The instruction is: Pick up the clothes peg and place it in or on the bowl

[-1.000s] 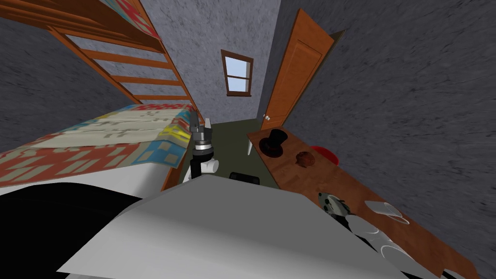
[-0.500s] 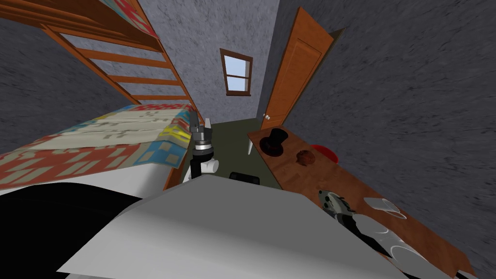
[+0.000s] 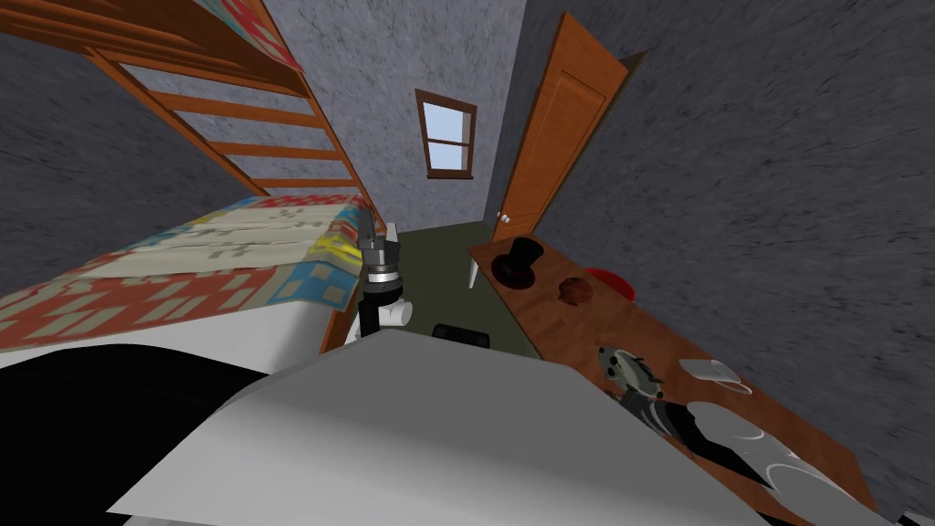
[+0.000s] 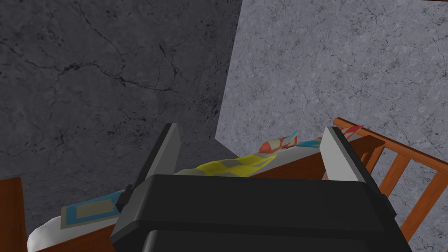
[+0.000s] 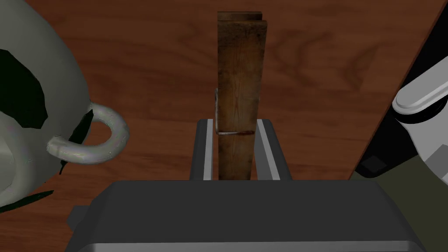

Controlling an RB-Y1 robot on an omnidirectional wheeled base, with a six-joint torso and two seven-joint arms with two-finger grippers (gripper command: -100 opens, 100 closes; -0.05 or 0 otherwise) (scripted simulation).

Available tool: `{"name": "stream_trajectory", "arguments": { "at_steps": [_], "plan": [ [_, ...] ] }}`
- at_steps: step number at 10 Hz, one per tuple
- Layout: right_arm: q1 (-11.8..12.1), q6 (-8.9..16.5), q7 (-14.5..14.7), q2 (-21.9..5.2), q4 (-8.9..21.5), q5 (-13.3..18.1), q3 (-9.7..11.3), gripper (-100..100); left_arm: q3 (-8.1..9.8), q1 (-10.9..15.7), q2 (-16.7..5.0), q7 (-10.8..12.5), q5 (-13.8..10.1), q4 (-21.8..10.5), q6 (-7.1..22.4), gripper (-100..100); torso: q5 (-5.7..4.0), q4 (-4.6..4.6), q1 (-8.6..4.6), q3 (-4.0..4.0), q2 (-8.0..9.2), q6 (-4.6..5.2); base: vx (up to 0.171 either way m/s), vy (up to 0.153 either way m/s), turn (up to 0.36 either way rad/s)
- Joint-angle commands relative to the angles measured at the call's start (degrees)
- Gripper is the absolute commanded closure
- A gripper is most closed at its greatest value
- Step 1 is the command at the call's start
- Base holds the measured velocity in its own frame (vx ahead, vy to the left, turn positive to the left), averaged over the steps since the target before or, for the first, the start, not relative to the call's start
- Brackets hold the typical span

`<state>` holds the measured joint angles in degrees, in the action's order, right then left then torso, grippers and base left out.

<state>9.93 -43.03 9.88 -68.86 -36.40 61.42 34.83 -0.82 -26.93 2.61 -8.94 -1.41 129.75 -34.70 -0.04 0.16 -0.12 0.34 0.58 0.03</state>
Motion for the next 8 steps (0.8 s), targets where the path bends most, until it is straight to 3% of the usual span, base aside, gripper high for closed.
{"name": "stream_trajectory", "arguments": {
  "at_steps": [1, 3, 6, 8],
  "plan": [
    [1.3, 0.7, -1.1, -1.7, -2.4, -0.2, -0.3, 100, 0.0, 0.0, 0.0, 0.0, 0.0, 0.0, 0.0, 0, 0.0, 0.0, 0.0, 0.0, 0.0, 0.0, -0.086, 0.035, 0.017],
    [0.9, 0.1, -1.3, -3.0, -2.2, -0.3, -0.9, 100, 0.01, 0.0, 0.0, 0.0, 0.0, 0.0, 0.0, 0, -0.07, -0.06, -0.13, -0.16, -0.29, 0.02, -0.049, 0.009, 0.007],
    [0.2, -1.2, -2.0, -4.7, -1.8, -0.7, -1.8, 100, 0.01, 0.0, 0.0, 0.0, 0.0, 0.0, 0.0, 0, -0.08, 0.01, -0.2, 0.01, 0.0, 0.04, -0.125, -0.004, 0.053],
    [-0.6, -3.3, -3.9, -6.7, -1.2, -1.4, -3.0, 100, 0.01, 0.0, 0.0, 0.0, 0.0, 0.0, 0.0, 0, -0.06, 0.02, -0.31, 0.0, -0.02, -0.03, -0.137, -0.051, 0.166]
  ]
}}
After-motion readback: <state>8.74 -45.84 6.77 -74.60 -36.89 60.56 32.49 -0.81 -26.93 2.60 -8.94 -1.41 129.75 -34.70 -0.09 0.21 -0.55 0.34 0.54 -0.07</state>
